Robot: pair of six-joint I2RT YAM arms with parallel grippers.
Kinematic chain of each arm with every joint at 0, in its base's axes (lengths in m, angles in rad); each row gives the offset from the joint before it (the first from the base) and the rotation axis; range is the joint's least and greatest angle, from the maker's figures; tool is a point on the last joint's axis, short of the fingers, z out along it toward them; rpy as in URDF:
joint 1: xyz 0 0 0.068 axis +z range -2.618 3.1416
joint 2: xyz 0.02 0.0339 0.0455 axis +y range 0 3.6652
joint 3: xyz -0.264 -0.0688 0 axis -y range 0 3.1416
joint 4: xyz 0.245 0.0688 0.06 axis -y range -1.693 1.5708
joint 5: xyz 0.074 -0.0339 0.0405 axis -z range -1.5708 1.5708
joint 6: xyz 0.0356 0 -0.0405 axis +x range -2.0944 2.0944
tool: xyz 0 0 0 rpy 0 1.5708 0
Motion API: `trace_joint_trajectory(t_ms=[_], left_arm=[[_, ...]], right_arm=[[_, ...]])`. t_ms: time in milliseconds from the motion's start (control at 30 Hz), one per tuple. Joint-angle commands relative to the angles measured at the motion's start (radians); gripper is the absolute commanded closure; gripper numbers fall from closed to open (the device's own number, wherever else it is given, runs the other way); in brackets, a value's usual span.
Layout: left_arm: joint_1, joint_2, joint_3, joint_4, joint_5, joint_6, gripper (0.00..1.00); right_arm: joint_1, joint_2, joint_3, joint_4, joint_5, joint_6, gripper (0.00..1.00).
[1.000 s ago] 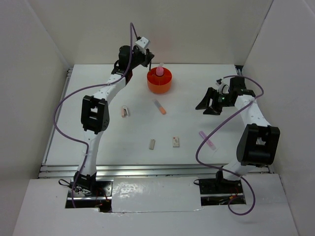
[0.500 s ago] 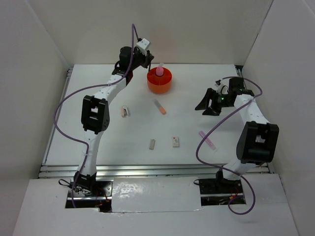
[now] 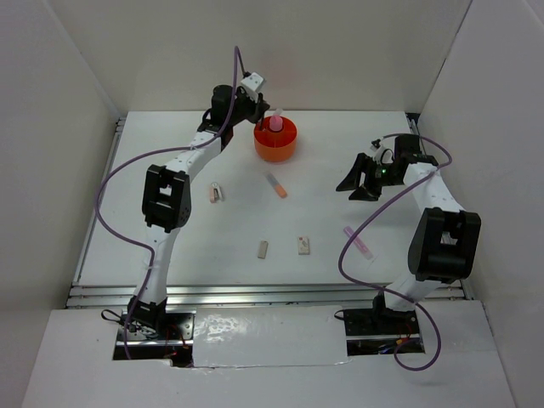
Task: Sort the stationery into containers
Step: Place the stationery into the container
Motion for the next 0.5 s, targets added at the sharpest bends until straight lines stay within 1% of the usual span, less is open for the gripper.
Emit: trace_joint_trajectory(t_ms=[0,33,100,133,167,200,267,300,367,400,467], left_arm=[[-0.004,-0.009,0.004,0.006,-0.015,0.025,0.79],[-0.006,-0.009,0.004,0.002,-0.021,0.025,0.68],[-0.006,-0.015,0.006,-0.014,-0.03,0.025,0.57],[-0.004,-0.024,0.006,-0.015,-0.038,0.022,0.46],[-0.004,-0.029,0.01,-0.015,-0.038,0.022,0.42],[-0.004,-0.036,0.013,-0.017,-0.035,0.022,0.33],[-0.006,-0.065,0.027,-0.009,-0.032,0.008,0.29],[-0.006,-0.088,0.033,-0.014,-0.032,0.0,0.27],[-0.004,-0.122,0.049,-0.021,-0.029,-0.015,0.26],[-0.006,-0.163,0.047,-0.021,-0.027,-0.015,0.26],[-0.004,-0.214,0.03,-0.047,-0.027,-0.017,0.26]], right_arm=[[-0.007,0.003,0.002,0.014,-0.013,-0.022,0.3],[-0.007,0.003,0.004,0.009,-0.008,-0.027,0.29],[-0.007,0.005,0.01,-0.001,-0.002,-0.051,0.29],[-0.006,0.008,0.025,-0.021,0.006,-0.063,0.29],[-0.006,0.012,0.048,-0.035,0.009,-0.097,0.29],[-0.004,0.016,0.06,-0.072,0.024,-0.114,0.29],[-0.003,0.019,0.092,-0.11,0.049,-0.146,0.3],[-0.003,0.016,0.097,-0.142,0.065,-0.202,0.3],[-0.001,-0.006,0.094,-0.185,0.127,-0.249,0.31],[0.003,-0.013,0.09,-0.198,0.183,-0.301,0.31],[0.012,-0.047,0.057,-0.222,0.249,-0.359,0.31]])
